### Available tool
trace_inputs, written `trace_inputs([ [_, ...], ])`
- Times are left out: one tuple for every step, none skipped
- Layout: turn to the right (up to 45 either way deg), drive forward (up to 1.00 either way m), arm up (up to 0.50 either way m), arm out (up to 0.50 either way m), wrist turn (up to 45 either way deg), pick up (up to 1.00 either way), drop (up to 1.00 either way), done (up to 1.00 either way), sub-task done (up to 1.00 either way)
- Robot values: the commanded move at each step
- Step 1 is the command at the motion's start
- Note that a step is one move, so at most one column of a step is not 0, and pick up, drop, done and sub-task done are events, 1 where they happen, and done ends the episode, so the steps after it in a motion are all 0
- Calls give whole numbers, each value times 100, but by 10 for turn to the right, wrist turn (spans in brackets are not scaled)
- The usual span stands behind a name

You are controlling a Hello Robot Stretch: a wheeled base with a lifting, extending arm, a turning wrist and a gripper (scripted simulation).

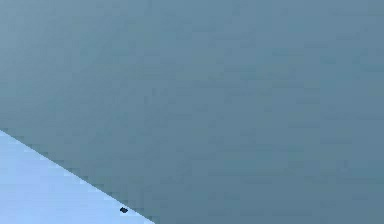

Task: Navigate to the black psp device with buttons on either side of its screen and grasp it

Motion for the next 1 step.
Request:
trace_inputs([
  [0, 0, 0, 44, 0, 0, 0, 0, 0],
])
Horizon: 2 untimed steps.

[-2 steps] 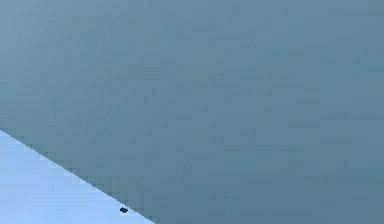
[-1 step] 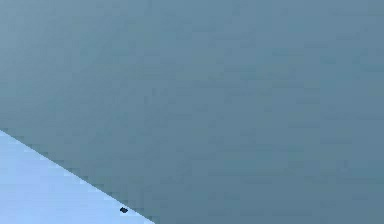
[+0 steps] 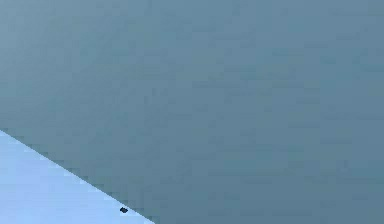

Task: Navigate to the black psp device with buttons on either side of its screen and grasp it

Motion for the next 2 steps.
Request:
trace_inputs([
  [0, 0, 0, 0, 450, 0, 0, 0, 0],
  [0, 0, 0, 0, 450, 0, 0, 0, 0],
])
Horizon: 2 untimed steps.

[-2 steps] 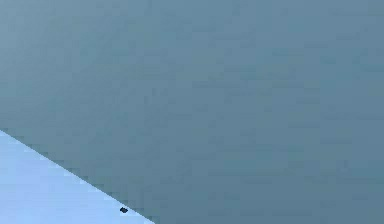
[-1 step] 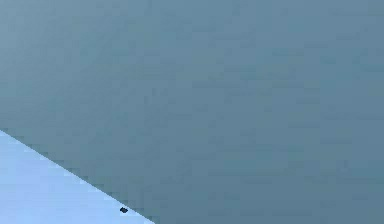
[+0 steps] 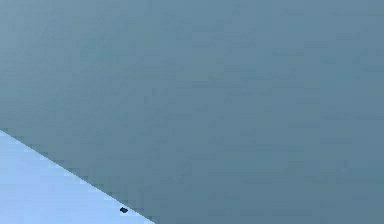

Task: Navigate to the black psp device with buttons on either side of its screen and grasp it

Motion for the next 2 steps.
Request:
trace_inputs([
  [0, 0, 0, 0, 450, 0, 0, 0, 0],
  [0, 0, 0, 0, 300, 0, 0, 0, 0],
])
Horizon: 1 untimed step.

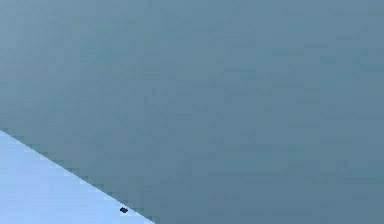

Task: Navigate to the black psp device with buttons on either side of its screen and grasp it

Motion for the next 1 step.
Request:
trace_inputs([
  [0, 0, -30, 0, 0, 0, 0, 0, 0],
])
